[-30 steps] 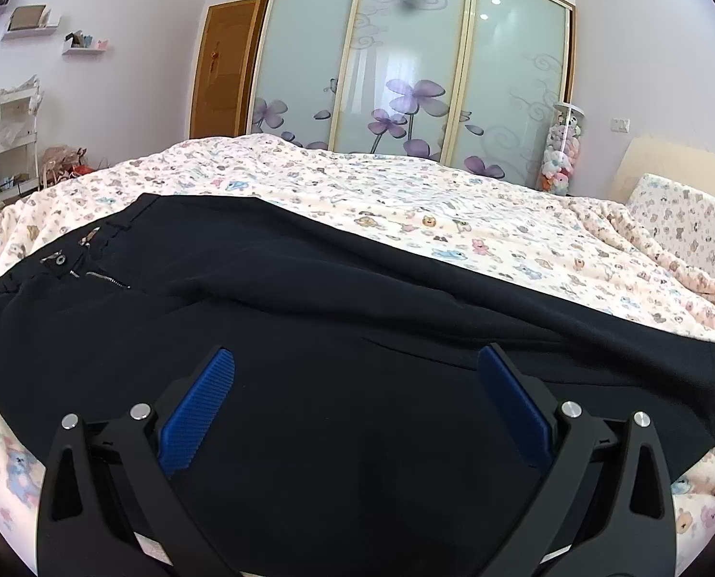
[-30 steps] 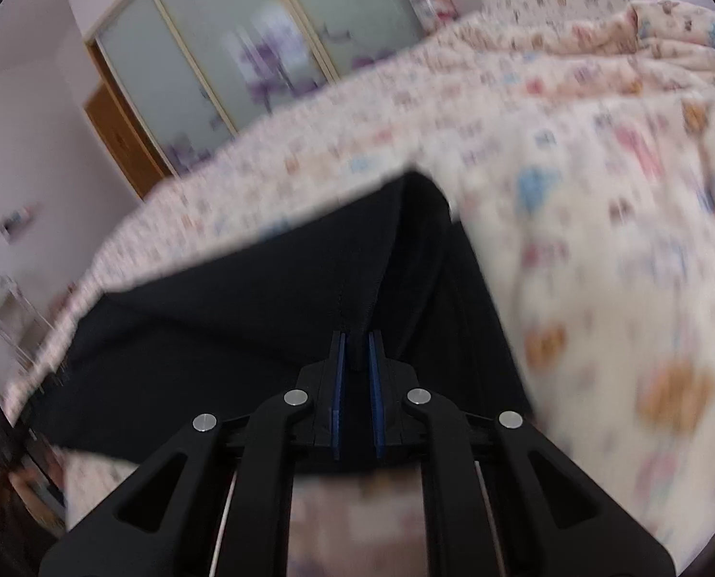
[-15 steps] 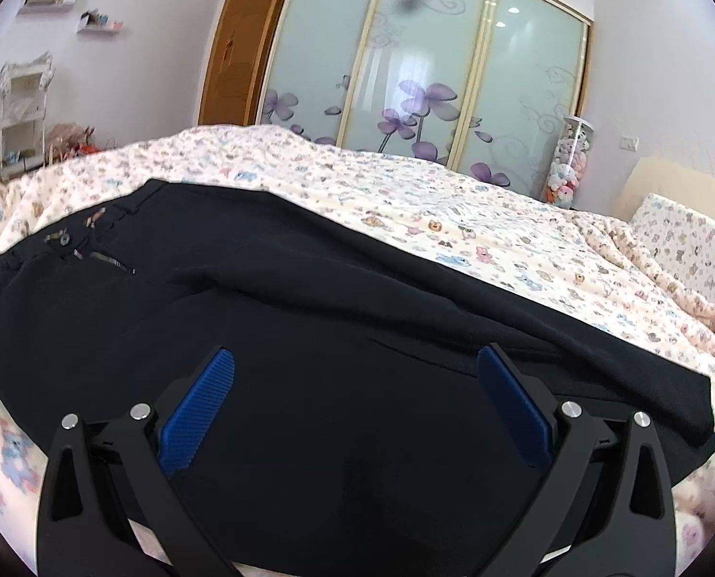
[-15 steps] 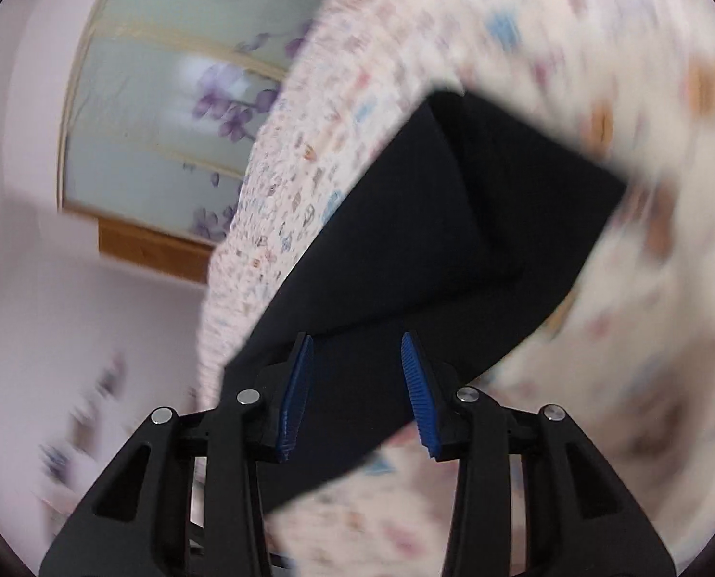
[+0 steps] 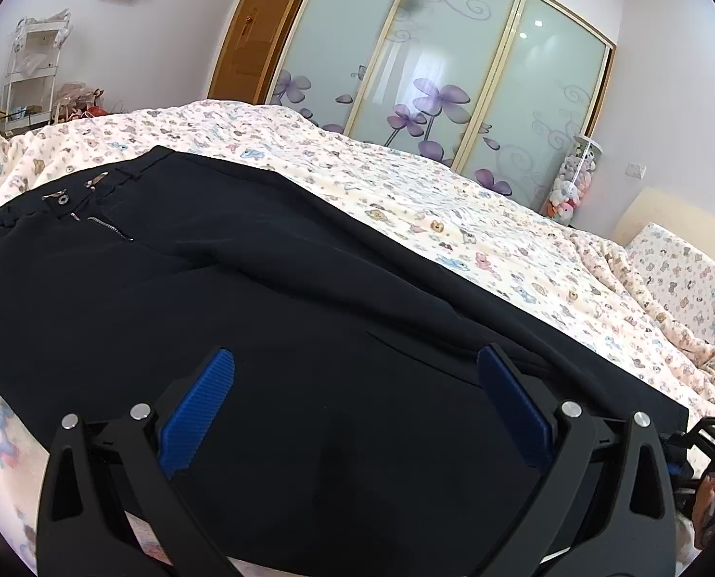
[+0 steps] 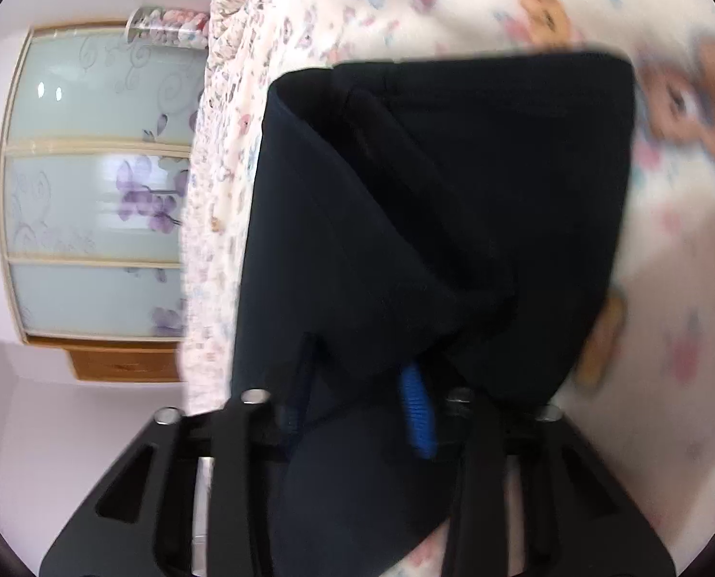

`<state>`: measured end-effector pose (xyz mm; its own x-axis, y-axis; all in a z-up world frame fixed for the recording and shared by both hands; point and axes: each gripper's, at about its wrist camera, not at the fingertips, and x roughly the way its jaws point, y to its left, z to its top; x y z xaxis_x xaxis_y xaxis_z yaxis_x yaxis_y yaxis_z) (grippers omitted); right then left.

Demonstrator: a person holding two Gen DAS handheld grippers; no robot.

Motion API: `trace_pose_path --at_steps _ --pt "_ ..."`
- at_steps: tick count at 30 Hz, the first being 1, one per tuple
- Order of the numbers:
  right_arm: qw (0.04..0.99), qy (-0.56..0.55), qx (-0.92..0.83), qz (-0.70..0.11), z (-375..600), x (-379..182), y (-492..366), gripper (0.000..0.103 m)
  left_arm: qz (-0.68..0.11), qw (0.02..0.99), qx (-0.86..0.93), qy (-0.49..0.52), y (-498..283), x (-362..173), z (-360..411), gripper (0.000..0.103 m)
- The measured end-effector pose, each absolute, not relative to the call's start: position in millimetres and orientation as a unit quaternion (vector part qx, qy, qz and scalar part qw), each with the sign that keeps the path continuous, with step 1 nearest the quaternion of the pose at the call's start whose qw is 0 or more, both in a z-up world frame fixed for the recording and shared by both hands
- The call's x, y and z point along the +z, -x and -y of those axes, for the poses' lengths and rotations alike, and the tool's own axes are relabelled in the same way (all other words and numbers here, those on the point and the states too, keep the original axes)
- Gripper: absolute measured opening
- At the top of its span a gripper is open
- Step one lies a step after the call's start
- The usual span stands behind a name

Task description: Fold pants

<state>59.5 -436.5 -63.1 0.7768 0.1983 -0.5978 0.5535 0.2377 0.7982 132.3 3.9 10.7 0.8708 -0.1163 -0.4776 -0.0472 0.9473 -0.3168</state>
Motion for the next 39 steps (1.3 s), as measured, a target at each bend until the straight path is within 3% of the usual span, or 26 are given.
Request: trace_pose_path --at_steps 2,7,14,24,33,39 --pt "0.754 -0.580 -0.109 -0.288 437 -45 -60 0.005 -0.256 0.953 -0.020 0.161 -133 10 -4 0.101" --pt "0.845 -0.496 -0.071 -0.184 441 16 -27 0.004 -0.265 0.949 -0.025 0.169 -136 9 -6 0.101" --pt "0.790 -0.538 -0.124 -0.267 448 -78 9 0.004 -0.258 0.949 -0.036 0.176 -132 10 -11 0.101" --pt "0.845 -0.455 -0.137 -0.247 439 -72 -5 0.004 -0.278 0.930 -0.059 0.232 -145 23 -45 0.101" --pt "0.858 -0.416 -0.158 -0.256 428 -62 -22 0.004 -0.332 0.934 0.029 0.133 -273 77 -96 0.101" --pt "0.860 -0.411 -0.160 -0.258 427 -62 -26 0.005 -0.388 0.906 0.101 0.132 -378 63 -119 0.097"
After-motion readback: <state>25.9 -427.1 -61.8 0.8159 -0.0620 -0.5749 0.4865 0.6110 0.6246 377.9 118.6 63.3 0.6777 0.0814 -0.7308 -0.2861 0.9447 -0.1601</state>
